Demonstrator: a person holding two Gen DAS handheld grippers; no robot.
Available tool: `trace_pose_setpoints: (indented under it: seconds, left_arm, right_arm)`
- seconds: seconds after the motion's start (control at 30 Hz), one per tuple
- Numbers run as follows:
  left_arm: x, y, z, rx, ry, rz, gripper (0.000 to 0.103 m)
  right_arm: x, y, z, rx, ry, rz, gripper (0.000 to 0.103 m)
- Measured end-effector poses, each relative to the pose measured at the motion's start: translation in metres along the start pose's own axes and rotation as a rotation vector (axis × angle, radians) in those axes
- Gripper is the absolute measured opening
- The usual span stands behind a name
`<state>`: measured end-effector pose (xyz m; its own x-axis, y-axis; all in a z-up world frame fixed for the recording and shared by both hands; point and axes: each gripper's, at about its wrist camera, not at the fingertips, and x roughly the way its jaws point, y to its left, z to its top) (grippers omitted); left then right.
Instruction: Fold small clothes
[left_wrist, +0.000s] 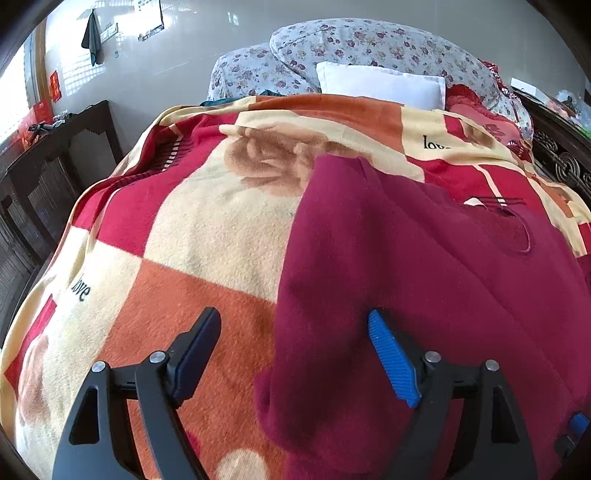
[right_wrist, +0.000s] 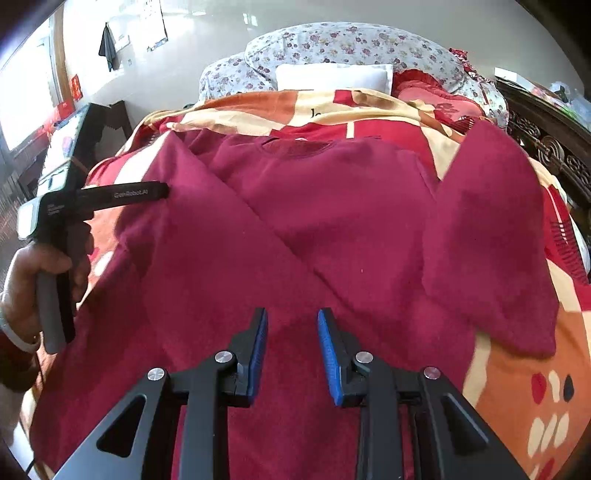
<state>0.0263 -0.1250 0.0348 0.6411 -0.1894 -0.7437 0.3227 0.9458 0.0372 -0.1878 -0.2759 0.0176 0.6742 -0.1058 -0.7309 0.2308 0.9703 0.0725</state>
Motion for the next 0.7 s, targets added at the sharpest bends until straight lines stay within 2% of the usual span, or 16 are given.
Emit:
trace_pose_setpoints:
  seconds: [0.3, 0.53, 0.6, 0.7]
  left_arm:
    - [-0.021, 0.006, -0.018, -0.021, 0.002, -0.044, 0.082]
    - [-0.017, 0.015, -0.045, -0.012, 0.048, -0.02, 0.082]
    - [-0.012, 0.02, -0.048, -0.034, 0.058, -0.026, 0.089]
    - [-0.013, 0.023, -0.049, -0.048, 0.065, -0.026, 0.089]
  right_arm:
    - [-0.014, -0.008, -0.031, 0.03, 0.037, -0.003, 0.033]
    - [-0.014, -0.016, -0.043, 0.049, 0.045, -0.006, 0.038]
    - [-0.016, -0.016, -0.045, 0.046, 0.048, -0.012, 0.038]
    - [-0.021, -0.022, -0.05, 0.065, 0.054, -0.002, 0.04]
